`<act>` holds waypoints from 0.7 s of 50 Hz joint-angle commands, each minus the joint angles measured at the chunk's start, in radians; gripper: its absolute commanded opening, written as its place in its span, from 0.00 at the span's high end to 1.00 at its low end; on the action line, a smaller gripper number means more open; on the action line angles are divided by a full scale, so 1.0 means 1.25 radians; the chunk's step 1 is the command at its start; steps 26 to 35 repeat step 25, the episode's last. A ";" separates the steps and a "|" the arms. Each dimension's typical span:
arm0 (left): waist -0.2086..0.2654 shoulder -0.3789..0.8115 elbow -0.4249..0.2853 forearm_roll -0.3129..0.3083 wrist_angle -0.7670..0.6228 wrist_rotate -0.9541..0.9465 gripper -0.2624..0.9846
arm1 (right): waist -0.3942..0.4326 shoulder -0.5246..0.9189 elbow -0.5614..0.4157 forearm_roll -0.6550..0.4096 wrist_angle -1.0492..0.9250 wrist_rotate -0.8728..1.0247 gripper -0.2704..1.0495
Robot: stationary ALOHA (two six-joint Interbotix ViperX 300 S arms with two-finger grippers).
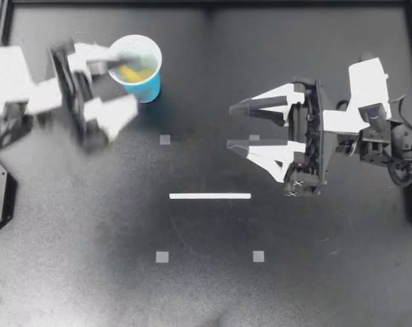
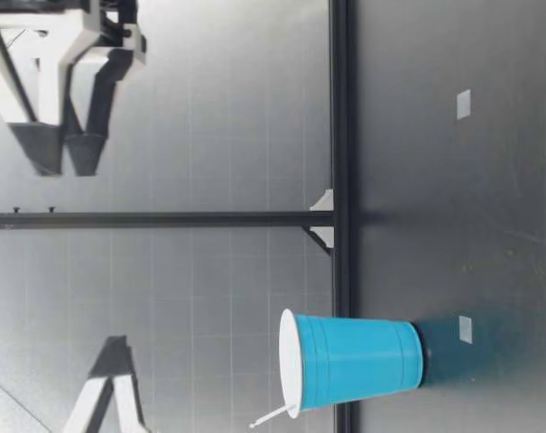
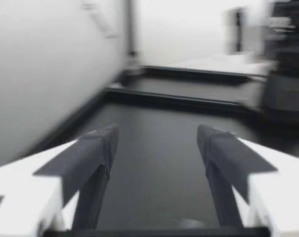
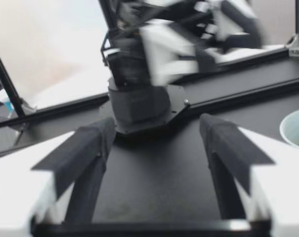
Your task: Pick up the screwdriver with the right arm, hand it over to the left arm then place it into the cup.
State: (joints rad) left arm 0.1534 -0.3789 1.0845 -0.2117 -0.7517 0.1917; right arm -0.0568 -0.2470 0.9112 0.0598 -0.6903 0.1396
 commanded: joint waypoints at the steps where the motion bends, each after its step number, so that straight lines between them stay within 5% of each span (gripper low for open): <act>1: -0.067 -0.016 0.000 0.002 0.002 -0.002 0.29 | 0.004 -0.005 -0.006 0.000 -0.004 -0.002 0.26; 10: -0.144 -0.009 -0.009 0.002 0.011 -0.021 0.29 | 0.004 -0.007 0.006 0.000 -0.004 -0.002 0.26; 35: -0.145 -0.002 -0.015 0.002 -0.001 -0.027 0.29 | 0.004 -0.011 0.016 -0.002 -0.004 -0.002 0.27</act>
